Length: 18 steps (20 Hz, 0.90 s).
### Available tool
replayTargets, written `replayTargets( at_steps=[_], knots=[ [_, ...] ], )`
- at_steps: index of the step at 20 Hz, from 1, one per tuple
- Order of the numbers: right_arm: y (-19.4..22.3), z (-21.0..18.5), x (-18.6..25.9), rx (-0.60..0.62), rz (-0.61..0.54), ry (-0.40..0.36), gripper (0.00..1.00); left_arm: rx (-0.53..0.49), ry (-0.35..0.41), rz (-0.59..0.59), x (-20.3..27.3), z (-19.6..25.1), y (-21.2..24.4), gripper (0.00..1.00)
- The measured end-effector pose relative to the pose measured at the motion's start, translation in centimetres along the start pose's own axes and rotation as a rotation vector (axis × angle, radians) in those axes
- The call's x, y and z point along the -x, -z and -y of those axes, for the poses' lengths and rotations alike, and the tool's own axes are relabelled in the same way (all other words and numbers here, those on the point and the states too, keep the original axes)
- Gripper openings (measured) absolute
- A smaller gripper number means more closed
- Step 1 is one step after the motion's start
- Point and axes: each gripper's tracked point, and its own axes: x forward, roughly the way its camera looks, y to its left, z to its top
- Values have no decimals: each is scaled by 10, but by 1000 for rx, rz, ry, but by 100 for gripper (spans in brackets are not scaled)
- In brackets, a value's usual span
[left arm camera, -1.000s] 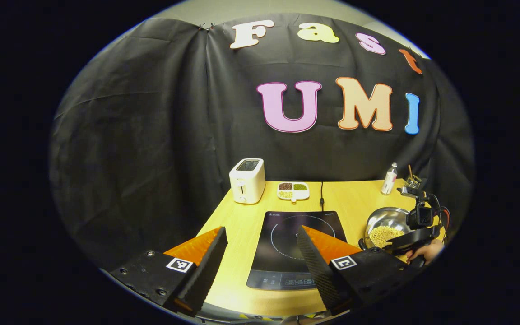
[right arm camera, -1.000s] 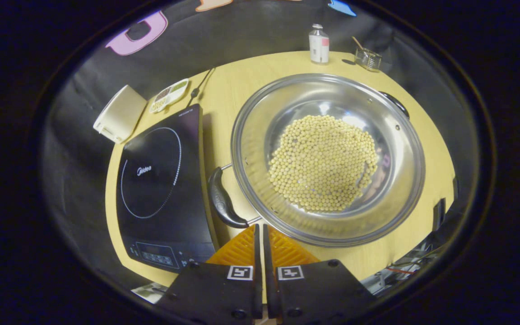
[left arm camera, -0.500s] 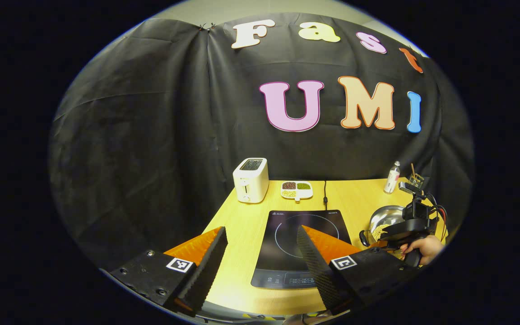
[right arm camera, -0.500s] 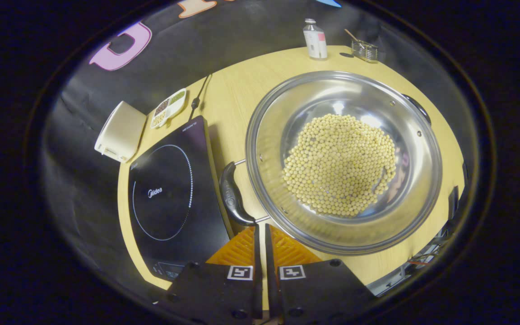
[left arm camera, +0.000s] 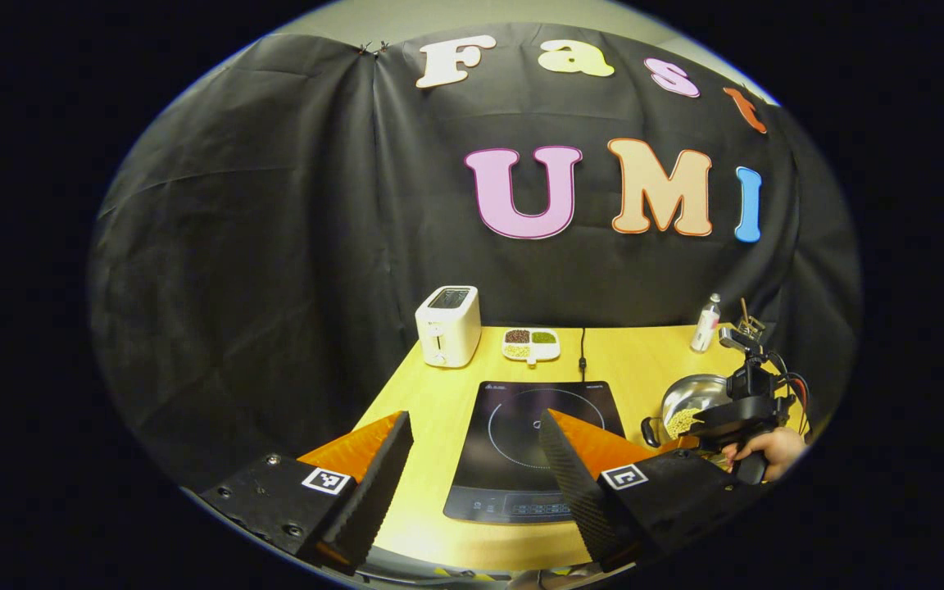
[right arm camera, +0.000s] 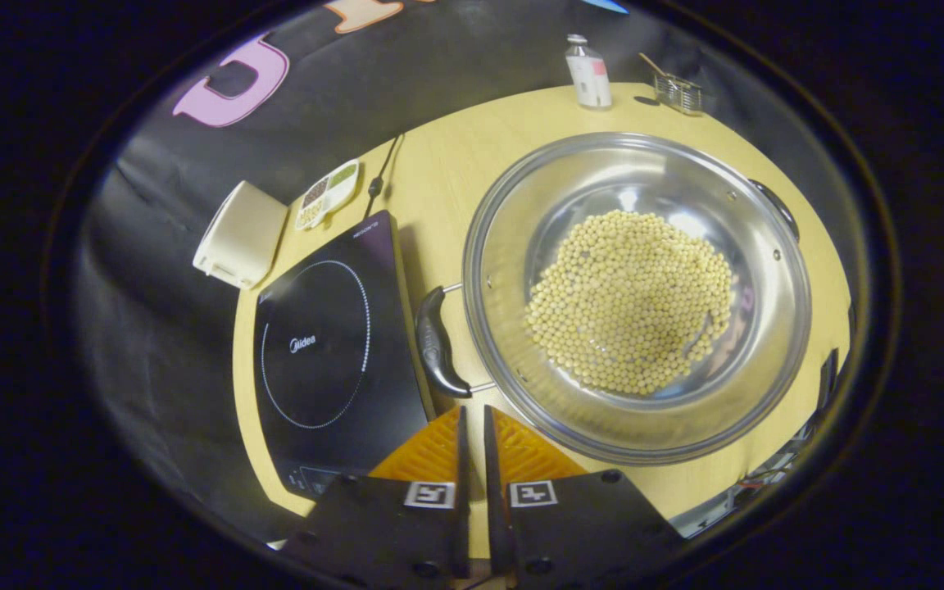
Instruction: First push the handle of the pot to place it horizontally, then grasp the pot with both hands and set it on the induction cooktop.
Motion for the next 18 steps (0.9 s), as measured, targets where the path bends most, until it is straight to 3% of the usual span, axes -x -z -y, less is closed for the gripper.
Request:
replayTargets(
  at_steps=[1, 2, 3, 4, 5, 6, 7, 8, 9, 10, 11, 12, 15, 17, 18],
  knots=[
    [1, 3, 5, 13, -3, -7, 19, 6, 5, -2, 0, 3, 0, 96],
    [3, 6, 10, 25, -10, -16, 19, 12, 11, -5, 0, 9, 1, 96],
    [7, 8, 16, 28, -16, -28, 31, 17, 15, -9, 0, 14, 2, 96],
    [9, 9, 24, 24, -20, -46, 31, 22, 21, -14, -1, 19, 3, 96],
    [9, 13, 32, 21, -22, -63, 7, 30, 28, -22, -2, 26, 4, 96],
    [9, 17, 41, 19, -27, -76, 30, 40, 35, -30, -3, 33, 6, 95],
    [6, 25, 48, 16, -24, -80, 21, 53, 38, -42, -3, 40, 7, 95],
    [2, 32, 55, 8, -21, -96, 31, 69, 35, -50, -5, 46, 8, 95],
    [8, 46, 71, 3, -24, -105, 20, 83, 37, -55, -7, 55, 7, 96],
    [6, 52, 77, 0, -32, -129, 20, 94, 38, -64, -8, 63, 8, 97],
    [2, 64, 85, 2, -40, -125, 39, 103, 41, -73, -9, 73, 8, 98],
    [-1, 75, 87, 9, -48, -127, 41, 110, 47, -82, -11, 83, 8, 99],
    [-22, 110, 81, 35, -61, -93, 84, 119, 83, -124, -20, 114, 10, 99],
    [-36, 133, 88, 29, -57, -84, 100, 112, 119, -165, -26, 135, 17, 99],
    [-44, 143, 91, 21, -54, -84, 93, 107, 138, -187, -27, 146, 21, 99]
  ],
)
